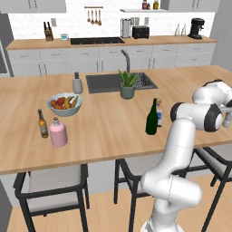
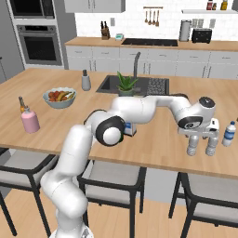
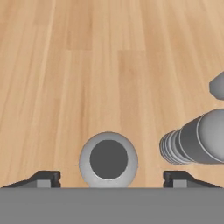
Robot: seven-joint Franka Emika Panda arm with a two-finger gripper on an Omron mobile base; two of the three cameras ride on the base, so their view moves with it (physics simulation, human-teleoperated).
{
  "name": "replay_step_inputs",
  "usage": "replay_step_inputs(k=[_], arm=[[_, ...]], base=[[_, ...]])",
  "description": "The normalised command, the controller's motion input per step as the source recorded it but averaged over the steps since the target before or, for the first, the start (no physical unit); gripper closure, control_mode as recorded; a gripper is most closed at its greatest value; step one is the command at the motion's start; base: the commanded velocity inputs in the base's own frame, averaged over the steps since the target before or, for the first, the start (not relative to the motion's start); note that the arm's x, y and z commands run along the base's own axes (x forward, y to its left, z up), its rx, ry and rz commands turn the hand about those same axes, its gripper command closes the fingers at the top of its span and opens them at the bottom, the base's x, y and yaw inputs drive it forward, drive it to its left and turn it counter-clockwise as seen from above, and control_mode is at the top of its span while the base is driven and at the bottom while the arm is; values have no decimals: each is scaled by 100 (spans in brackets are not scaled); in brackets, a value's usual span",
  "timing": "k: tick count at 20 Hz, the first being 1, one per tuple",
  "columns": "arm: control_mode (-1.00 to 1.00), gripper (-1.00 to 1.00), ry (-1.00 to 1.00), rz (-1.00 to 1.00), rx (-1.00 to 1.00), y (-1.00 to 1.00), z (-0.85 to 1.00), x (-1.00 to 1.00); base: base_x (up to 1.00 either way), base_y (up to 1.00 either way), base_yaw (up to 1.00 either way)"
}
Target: Move the plastic bottles in the middle to the plastics group, and the glass bottles in the middle to the glass group.
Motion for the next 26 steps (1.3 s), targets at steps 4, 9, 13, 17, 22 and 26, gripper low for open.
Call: replay_step_inputs(k=[4, 9, 13, 17, 22, 26], arm=[[-100, -100, 0, 0, -2, 8, 15, -6], [-100, -100, 0, 0, 0, 39, 27, -59], [-100, -100, 0, 0, 0, 58, 29, -77], [-100, -100, -2, 0, 0, 95, 2, -56], [-100, -100, -4, 0, 0, 100, 0, -22], [-100, -100, -3, 0, 0, 100, 15, -15]], base=[[0, 0, 0], [0, 0, 0], [0, 0, 0], [0, 0, 0], [0, 0, 0], [0, 0, 0]])
